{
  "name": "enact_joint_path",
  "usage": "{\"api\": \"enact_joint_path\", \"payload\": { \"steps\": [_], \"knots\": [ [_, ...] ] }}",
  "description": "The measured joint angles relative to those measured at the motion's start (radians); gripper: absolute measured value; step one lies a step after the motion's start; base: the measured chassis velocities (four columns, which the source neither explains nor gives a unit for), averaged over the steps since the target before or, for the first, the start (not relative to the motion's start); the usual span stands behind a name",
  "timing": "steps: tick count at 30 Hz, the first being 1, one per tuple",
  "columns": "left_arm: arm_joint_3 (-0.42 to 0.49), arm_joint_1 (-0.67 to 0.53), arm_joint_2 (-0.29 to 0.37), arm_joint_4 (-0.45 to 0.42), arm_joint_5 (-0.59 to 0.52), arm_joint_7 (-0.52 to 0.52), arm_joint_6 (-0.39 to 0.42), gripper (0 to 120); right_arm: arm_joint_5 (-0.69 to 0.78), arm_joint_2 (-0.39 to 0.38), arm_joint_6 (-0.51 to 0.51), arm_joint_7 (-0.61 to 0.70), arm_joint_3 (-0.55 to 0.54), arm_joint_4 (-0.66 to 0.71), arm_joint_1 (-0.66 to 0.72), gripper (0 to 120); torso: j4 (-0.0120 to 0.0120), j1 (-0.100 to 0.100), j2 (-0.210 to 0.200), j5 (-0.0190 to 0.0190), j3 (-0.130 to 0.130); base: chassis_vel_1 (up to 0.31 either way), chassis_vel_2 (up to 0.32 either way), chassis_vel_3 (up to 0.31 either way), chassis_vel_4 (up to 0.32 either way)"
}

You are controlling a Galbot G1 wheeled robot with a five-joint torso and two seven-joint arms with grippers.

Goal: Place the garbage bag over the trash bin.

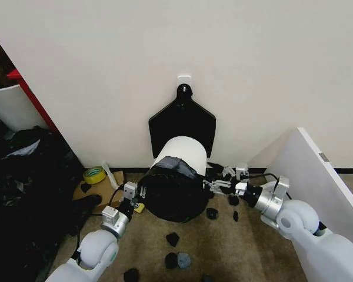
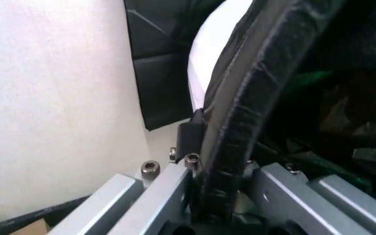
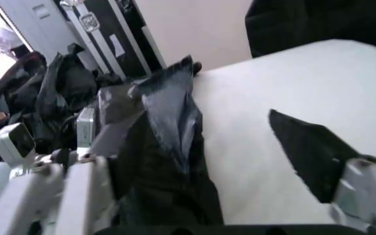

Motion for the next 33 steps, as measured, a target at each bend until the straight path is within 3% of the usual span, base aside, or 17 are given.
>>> {"api": "enact_joint_path", "payload": {
  "steps": [18,26,33],
  "knots": [
    [0.002,0.007,-0.007,-0.021,0.004,-0.009,0.009,0,-0.076,0.004,0.041,-0.018,-0.008,-0.020,0.011,0,0.0000,0.000,0.000,0.0002,0.000,0.000,0.000,0.000,0.000],
    [0.001,0.019,-0.005,-0.037,0.005,-0.007,0.009,0,-0.137,0.018,0.132,-0.022,-0.017,-0.069,0.032,0,0.0000,0.000,0.000,0.0002,0.000,0.000,0.000,0.000,0.000],
    [0.011,0.042,-0.005,-0.057,0.006,-0.004,0.010,0,-0.237,0.062,0.295,-0.002,-0.054,-0.154,0.075,0,0.0000,0.000,0.000,0.0002,0.000,0.000,0.000,0.000,0.000]
  ]
}}
